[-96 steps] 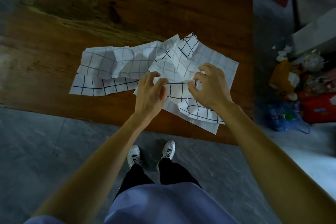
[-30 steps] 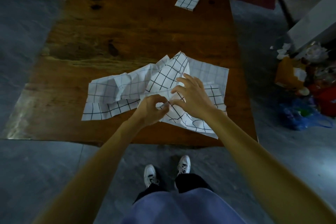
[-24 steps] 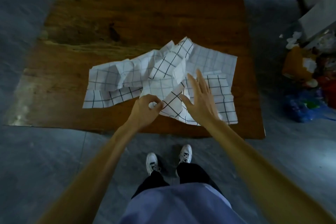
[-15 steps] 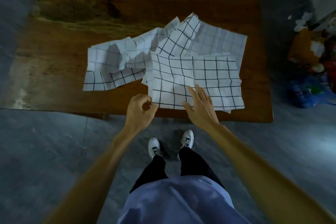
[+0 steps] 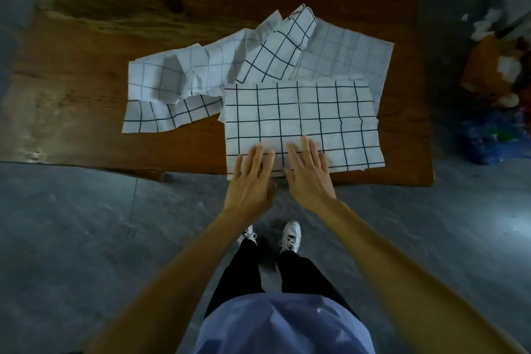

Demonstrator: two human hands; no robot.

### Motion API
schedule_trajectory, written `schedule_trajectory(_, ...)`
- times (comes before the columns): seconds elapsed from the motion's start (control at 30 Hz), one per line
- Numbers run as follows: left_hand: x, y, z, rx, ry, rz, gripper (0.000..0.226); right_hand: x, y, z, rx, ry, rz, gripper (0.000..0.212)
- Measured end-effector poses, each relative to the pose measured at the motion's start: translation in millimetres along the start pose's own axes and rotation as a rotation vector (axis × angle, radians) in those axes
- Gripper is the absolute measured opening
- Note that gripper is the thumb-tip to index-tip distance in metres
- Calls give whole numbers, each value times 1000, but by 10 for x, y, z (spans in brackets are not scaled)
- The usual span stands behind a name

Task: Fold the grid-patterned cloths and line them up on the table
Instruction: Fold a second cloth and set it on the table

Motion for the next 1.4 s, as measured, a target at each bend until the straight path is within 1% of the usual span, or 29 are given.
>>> schedule_trajectory(0.13,-209,-201,36,-28,70,-141,75,440,-33,223,29,-56,42,67)
schedule_trajectory(0.23,-138,-148,57,-38,105,-145,78,633,5,347,42,-89,59,69)
schedule_trajectory(0.27,-29,-99,49,-21,96,-127,78,593,26,321,44,-70,69,67)
schedule_trajectory(0.33,229,-38,6,4,77,-92,81,347,77,182,57,55,102,61)
schedule_trajectory(0.4,387,-65,-78,-16,102,-51,85,108,92,33,61,186,90,60)
schedule_trajectory(0.47,368,-164,-140,-59,162,-27,86,88,91,-53,59,218,56,59)
schedule_trajectory(0.57,208,-301,-89,-85,188,-71,80,355,36,-7,40,183,60,61)
schedule_trajectory(0.7,159,-323,-30,-57,208,-58,85,609,54,85,45,178,123,65)
schedule_trajectory(0.77,169,-335,-45,-62,238,-72,93,609,83,68,41,192,118,67)
schedule_trajectory(0.83,170,-324,-53,-74,262,-67,94,590,118,39,51,206,101,68)
schedule_trajectory(0.93,179,-302,-35,-83,270,-71,92,606,120,20,67,213,88,68)
schedule_trajectory(1.07,190,-259,-36,-55,283,-53,88,624,102,7,82,215,62,69)
schedule_trajectory(1.17,191,-228,-53,-29,292,-57,90,623,120,-32,90,213,59,68)
schedule_trajectory(1.33,149,-313,6,-46,283,-99,94,604,129,-73,108,205,58,67)
schedule_trajectory(1.4,198,-270,8,-20,284,-81,89,605,132,-76,117,202,53,66)
Point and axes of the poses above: each hand's wrist, its own z-axis away from the middle knuckle, its own y-axis out of the back of the hand, x = y × z, the point moved 9 cm from there along -z, towards the middle knuckle, and after that the axes turned 13 degrees about y, right-handed, at the moved point
